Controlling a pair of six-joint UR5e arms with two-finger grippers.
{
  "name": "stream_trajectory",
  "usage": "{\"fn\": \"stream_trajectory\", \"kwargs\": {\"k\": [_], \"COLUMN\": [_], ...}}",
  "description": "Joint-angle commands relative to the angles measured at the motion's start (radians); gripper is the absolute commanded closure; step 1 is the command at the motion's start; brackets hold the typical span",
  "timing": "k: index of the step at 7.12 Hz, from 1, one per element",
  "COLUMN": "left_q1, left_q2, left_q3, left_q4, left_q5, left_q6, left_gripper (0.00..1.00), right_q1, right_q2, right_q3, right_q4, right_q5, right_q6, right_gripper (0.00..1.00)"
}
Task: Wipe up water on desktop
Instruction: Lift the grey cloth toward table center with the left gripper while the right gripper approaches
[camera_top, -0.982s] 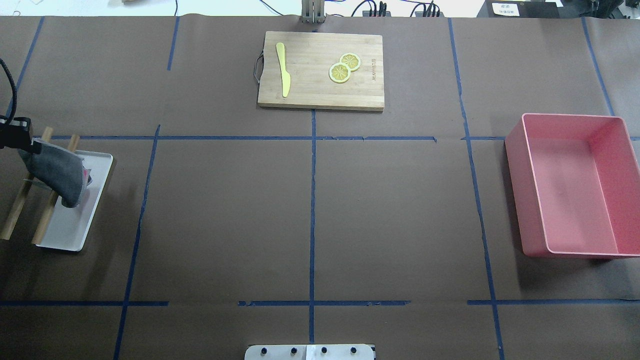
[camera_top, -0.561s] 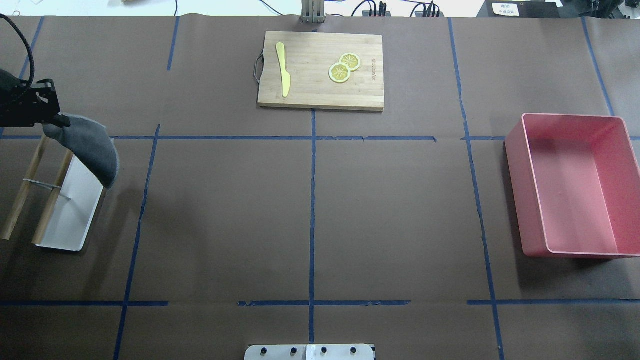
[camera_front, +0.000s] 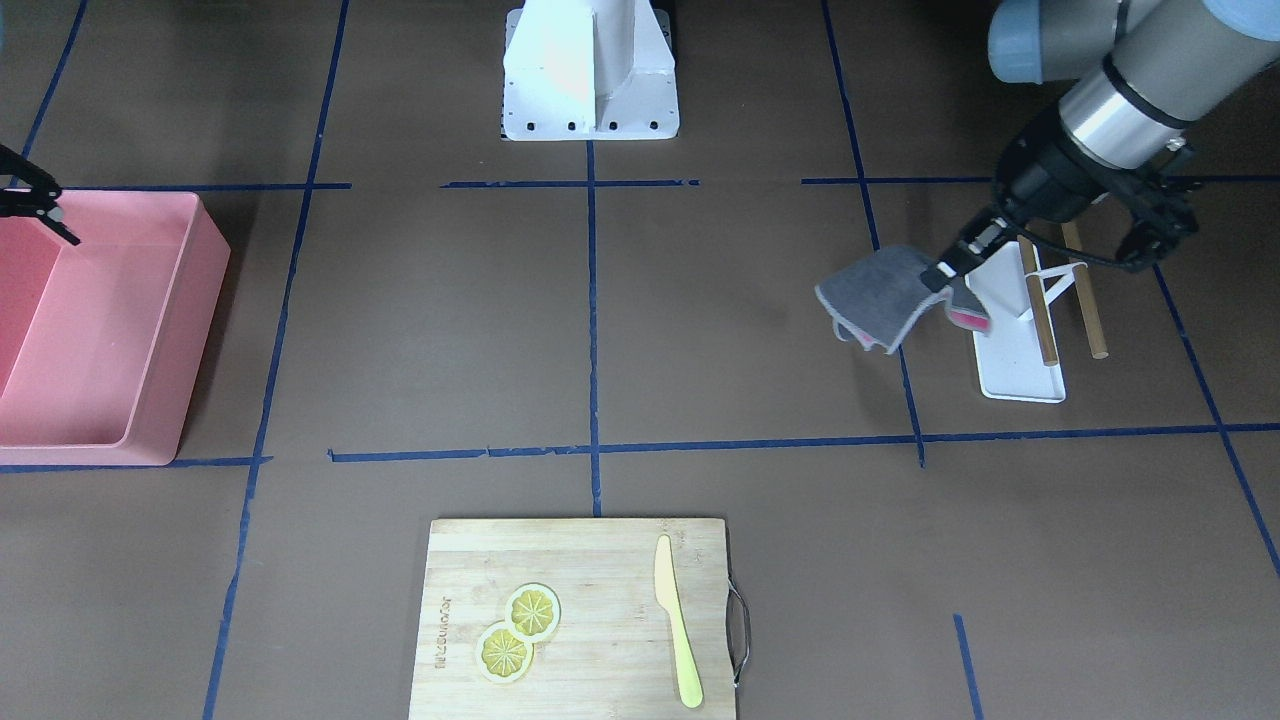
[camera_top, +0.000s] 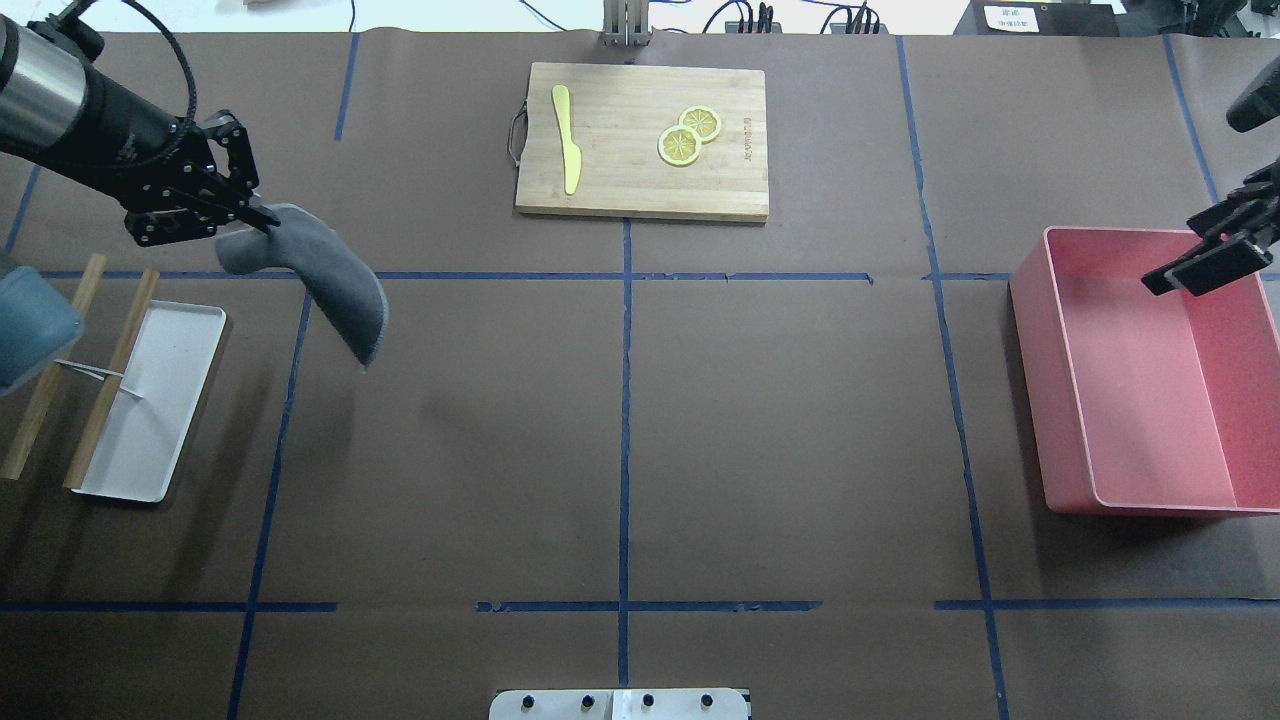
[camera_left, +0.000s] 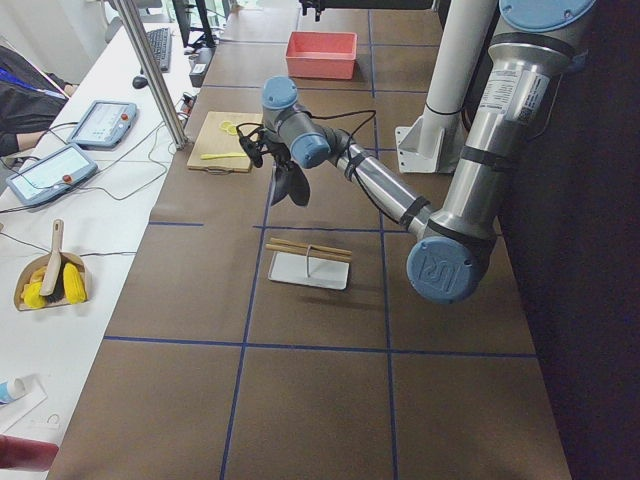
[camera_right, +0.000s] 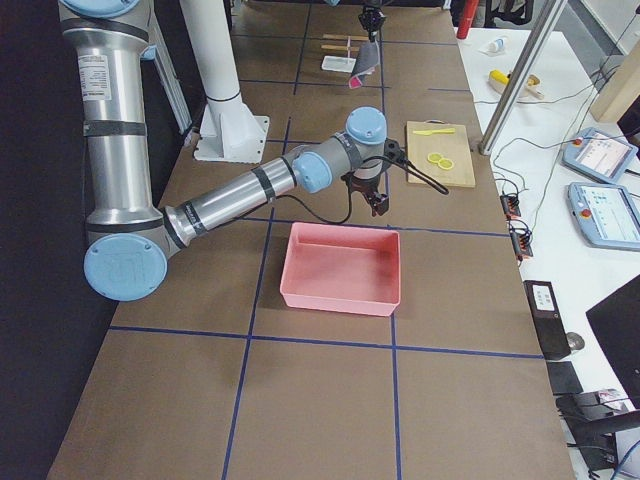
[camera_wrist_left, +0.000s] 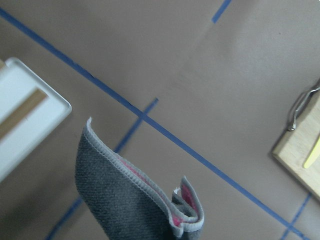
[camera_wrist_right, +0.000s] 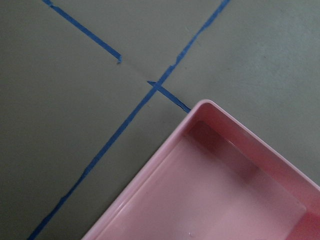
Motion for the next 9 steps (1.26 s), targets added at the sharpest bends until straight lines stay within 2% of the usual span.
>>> {"fn": "stream_trajectory", "kwargs": {"k": [1, 3, 5, 6, 8, 9], "left_q1": [0.058, 0.109, 0.158, 0.208, 0.242, 0.242], "left_q2": [-0.112, -0.187, -0.23, -0.262, -0.305, -0.309], "left_q3": [0.009, 0.015, 0.018, 0.032, 0.062, 0.063], "left_q4": [-0.006, -0.012, -0.015, -0.016, -0.062, -0.093], "left_q5": [-0.002, 0.001, 0.025, 0.101, 0.147, 0.147], "left_q6": [-0.271, -0.44, -0.476, -0.509, -0.6, -0.637], "left_gripper": [1.0, 1.0, 1.0, 1.0, 1.0, 1.0], "right_q1": [-0.158, -0.311, -0.422, -0.465, -0.61, -0.635], "right_q2": [0.136, 0.244, 0.345, 0.39, 0.467, 0.476], "right_q3": [-0.019, -0.022, -0.027, -0.027, -0.024, -0.025], "right_q4": [0.052, 0.052, 0.052, 0.052, 0.053, 0.087], "right_q5": [-0.041, -0.191, -0.203, -0.259, -0.481, -0.502], "right_q6": [0.145, 0.208, 0.346, 0.369, 0.391, 0.411], "right_gripper": [0.0, 0.01, 0.01, 0.01, 0.01, 0.01]}}
